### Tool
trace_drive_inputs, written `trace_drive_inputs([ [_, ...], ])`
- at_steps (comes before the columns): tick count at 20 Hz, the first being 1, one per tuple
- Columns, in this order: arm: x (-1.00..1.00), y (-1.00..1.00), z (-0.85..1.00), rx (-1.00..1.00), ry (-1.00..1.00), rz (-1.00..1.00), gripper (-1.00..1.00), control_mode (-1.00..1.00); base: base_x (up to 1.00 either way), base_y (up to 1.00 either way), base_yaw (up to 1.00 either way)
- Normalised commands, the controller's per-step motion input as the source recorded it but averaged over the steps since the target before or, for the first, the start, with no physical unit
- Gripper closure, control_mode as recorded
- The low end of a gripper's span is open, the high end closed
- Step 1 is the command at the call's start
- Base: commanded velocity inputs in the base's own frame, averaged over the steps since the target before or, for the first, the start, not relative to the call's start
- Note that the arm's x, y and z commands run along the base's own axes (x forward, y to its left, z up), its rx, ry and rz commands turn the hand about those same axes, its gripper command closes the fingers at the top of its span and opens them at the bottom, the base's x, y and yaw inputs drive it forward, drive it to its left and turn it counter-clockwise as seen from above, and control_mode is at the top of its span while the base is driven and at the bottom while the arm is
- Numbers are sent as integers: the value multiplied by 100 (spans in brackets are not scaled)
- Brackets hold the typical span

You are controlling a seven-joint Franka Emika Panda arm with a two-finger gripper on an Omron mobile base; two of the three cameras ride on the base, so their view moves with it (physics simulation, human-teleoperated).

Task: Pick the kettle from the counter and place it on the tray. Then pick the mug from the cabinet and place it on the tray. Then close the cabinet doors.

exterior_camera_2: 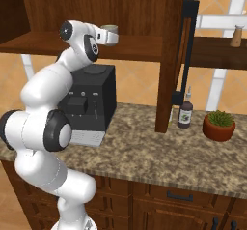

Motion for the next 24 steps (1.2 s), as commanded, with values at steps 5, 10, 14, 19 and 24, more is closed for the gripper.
trace_drive_inputs([
  [5,-45,1,0,5,-3,0,100,-100,0,0,0],
  [10,-60,17,0,3,-8,0,100,-100,0,0,0],
  [14,-69,51,0,2,-10,-6,100,-100,0,0,0],
  [19,-76,62,0,3,-6,-11,100,-100,0,0,0],
  [24,-61,69,-7,2,0,-15,100,-100,0,0,0],
])
